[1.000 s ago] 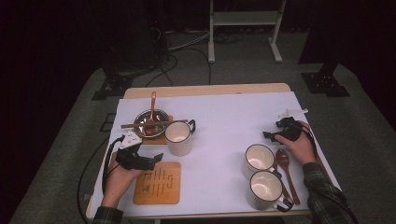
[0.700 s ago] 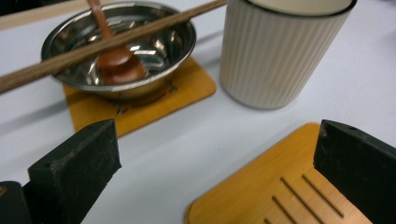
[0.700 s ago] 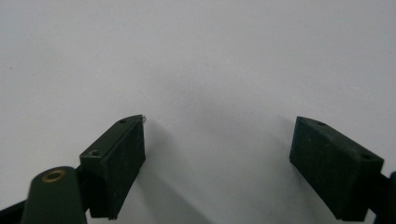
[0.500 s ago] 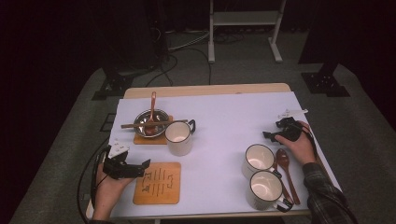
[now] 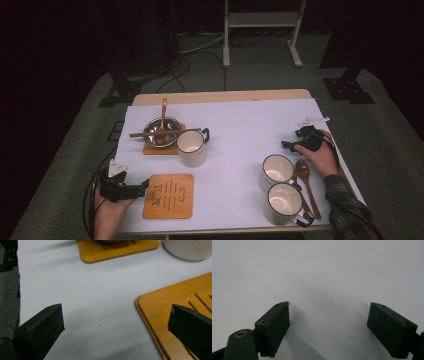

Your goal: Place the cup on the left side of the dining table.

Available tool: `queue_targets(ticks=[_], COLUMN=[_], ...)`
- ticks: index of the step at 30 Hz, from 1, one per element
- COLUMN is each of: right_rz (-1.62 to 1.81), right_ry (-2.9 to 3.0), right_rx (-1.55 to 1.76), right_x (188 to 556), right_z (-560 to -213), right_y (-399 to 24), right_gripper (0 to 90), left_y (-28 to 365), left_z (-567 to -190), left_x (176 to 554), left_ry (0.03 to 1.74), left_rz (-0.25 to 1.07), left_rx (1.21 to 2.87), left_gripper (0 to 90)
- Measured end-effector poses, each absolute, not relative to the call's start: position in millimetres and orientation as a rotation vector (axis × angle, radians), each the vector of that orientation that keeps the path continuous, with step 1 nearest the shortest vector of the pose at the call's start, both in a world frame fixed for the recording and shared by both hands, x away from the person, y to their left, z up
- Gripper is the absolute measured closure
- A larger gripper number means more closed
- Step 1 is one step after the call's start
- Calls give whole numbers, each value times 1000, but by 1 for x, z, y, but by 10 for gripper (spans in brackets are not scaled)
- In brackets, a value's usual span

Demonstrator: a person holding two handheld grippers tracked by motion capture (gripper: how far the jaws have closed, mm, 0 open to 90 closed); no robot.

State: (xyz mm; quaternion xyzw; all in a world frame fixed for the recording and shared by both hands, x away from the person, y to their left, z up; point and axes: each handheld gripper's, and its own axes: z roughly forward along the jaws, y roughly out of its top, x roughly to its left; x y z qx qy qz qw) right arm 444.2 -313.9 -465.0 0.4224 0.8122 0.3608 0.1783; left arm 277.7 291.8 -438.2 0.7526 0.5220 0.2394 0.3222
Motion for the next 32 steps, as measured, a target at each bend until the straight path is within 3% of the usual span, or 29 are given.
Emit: queue_targets(ticks=[11, 32], right_rz=[1021, 1022], right_ry=[2298, 2298], right_rx=[1196, 1196], right_x=[444, 445], right_z=[-465, -465], right_y=[-314, -314], right_gripper=[165, 165], left_y=[304, 305], left_z=[-456, -461], left_x=[276, 272], left_ry=[1453, 1427], left_rz=[619, 645], left_rx=[2000, 1980], left_gripper=[0, 0])
